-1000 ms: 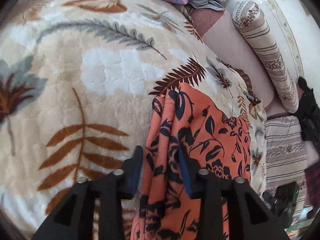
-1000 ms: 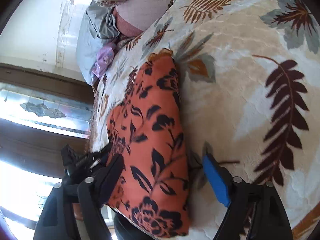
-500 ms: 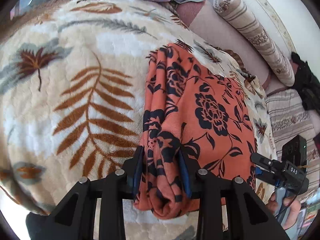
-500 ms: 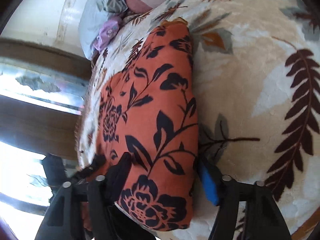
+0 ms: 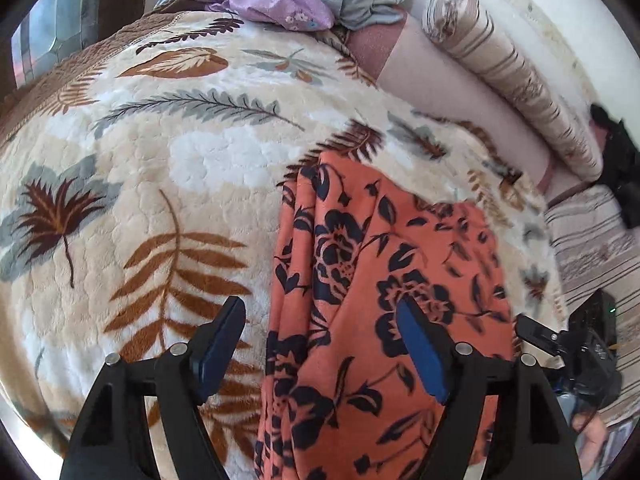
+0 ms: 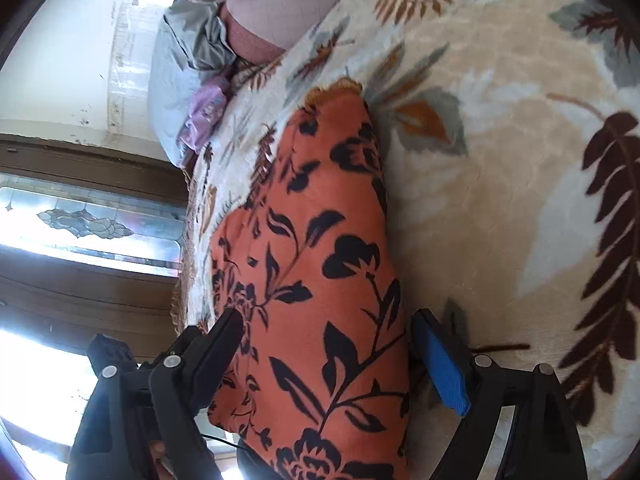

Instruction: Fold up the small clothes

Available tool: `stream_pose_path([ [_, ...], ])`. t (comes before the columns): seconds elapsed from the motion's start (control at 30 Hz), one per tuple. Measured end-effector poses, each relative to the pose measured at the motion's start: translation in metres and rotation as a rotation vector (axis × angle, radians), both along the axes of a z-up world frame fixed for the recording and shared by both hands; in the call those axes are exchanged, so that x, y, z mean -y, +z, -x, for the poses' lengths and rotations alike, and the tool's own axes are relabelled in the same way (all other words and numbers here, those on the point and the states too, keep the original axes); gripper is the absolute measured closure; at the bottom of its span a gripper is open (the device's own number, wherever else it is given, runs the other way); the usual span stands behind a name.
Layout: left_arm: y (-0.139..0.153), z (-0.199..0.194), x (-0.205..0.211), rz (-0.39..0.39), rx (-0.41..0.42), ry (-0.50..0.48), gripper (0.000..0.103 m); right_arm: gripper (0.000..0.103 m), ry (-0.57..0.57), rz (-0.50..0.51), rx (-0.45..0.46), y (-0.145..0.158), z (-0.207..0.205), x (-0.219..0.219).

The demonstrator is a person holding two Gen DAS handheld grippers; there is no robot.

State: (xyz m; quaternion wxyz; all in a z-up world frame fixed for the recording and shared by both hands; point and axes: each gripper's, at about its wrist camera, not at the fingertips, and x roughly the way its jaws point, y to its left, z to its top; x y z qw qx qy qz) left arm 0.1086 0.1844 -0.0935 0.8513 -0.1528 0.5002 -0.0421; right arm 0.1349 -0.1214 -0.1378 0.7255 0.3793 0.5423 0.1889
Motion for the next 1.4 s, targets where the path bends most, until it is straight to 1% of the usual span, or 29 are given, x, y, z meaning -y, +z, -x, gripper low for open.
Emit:
stream_pose_path([
  [0.03, -0.006, 0.000, 0.005, -0.052, -0.033, -0.016, 0.025, 0.020, 0.039, 0.035, -0.005, -0.003, -0.001, -0.006],
  [0.07, -0.012, -0.003, 0.009, -0.084, -0.058, -0.031, 0.025, 0.028, 0.081, 0.099, 0.018, -0.003, 0.000, -0.014],
  [0.1, -0.017, -0.003, 0.011, -0.089, -0.063, -0.040, 0.028, 0.043, 0.111, 0.148, 0.042, -0.002, 0.001, -0.019],
  [0.13, -0.018, -0.002, 0.011, -0.081, -0.057, -0.037, 0.028, 0.043, 0.113, 0.154, 0.044, -0.002, 0.002, -0.020],
  [0.23, -0.016, 0.000, 0.008, -0.073, -0.051, -0.027, 0.028, 0.044, 0.103, 0.129, 0.027, -0.003, -0.001, -0.016],
  [0.27, -0.015, 0.001, 0.008, -0.078, -0.049, -0.031, 0.028, 0.043, 0.106, 0.126, 0.029, -0.002, -0.002, -0.017],
  [0.33, -0.011, 0.004, 0.008, -0.086, -0.044, -0.039, 0.028, 0.036, 0.099, 0.106, 0.016, -0.001, -0.001, -0.015],
  [0.4, -0.006, 0.008, 0.008, -0.095, -0.038, -0.041, 0.028, 0.031, 0.083, 0.083, 0.025, 0.003, -0.001, -0.012],
  [0.53, 0.004, 0.015, 0.012, -0.097, 0.011, -0.060, 0.028, 0.027, 0.048, 0.070, 0.058, 0.009, -0.003, -0.004],
  [0.57, 0.001, 0.014, 0.013, -0.095, 0.013, -0.065, 0.028, 0.027, 0.047, 0.070, 0.055, 0.007, -0.005, -0.004],
  [0.6, -0.007, 0.012, 0.014, -0.081, -0.004, -0.074, 0.028, 0.027, 0.048, 0.073, 0.049, 0.003, -0.008, -0.005],
  [0.63, -0.020, 0.008, 0.014, -0.052, -0.048, -0.081, 0.029, 0.027, 0.066, 0.078, 0.038, -0.003, -0.011, -0.011],
  [0.67, -0.030, 0.006, 0.011, 0.003, -0.067, -0.075, 0.031, 0.029, 0.120, 0.088, 0.032, -0.009, -0.015, -0.022],
  [0.7, -0.031, 0.006, 0.005, 0.050, -0.053, -0.067, 0.045, 0.037, 0.145, 0.136, 0.048, -0.008, -0.016, -0.029],
  [0.73, -0.027, 0.005, 0.004, 0.093, -0.061, -0.087, 0.064, 0.046, 0.158, 0.171, 0.060, -0.003, -0.017, -0.034],
  [0.77, -0.022, 0.005, 0.003, 0.097, -0.063, -0.085, 0.069, 0.055, 0.171, 0.181, 0.074, 0.004, -0.017, -0.037],
  [0.8, -0.017, 0.005, 0.005, 0.083, -0.054, -0.093, 0.073, 0.062, 0.188, 0.205, 0.103, 0.016, -0.017, -0.039],
  [0.83, -0.012, 0.006, 0.007, 0.073, -0.044, -0.104, 0.075, 0.065, 0.200, 0.224, 0.132, 0.027, -0.017, -0.040],
  [0.9, 0.003, 0.007, 0.014, 0.090, -0.006, -0.111, 0.076, 0.066, 0.221, 0.252, 0.197, 0.054, -0.017, -0.040],
  [0.97, 0.023, 0.003, 0.026, 0.112, 0.046, -0.126, 0.076, 0.066, 0.210, 0.279, 0.262, 0.081, -0.018, -0.034],
  [1.07, 0.056, -0.012, 0.051, 0.124, 0.136, -0.170, 0.076, 0.066, 0.161, 0.293, 0.330, 0.115, -0.024, -0.004],
  [1.17, 0.078, -0.032, 0.084, 0.138, 0.183, -0.221, 0.076, 0.066, 0.096, 0.304, 0.370, 0.138, -0.034, 0.031],
  [1.27, 0.081, -0.048, 0.116, 0.124, 0.184, -0.254, 0.076, 0.066, 0.043, 0.310, 0.377, 0.142, -0.040, 0.063],
  [1.33, 0.075, -0.053, 0.134, 0.111, 0.176, -0.268, 0.076, 0.066, 0.018, 0.312, 0.363, 0.134, -0.045, 0.080],
  [1.4, 0.063, -0.058, 0.147, 0.102, 0.161, -0.272, 0.076, 0.066, 0.001, 0.304, 0.344, 0.121, -0.047, 0.096],
])
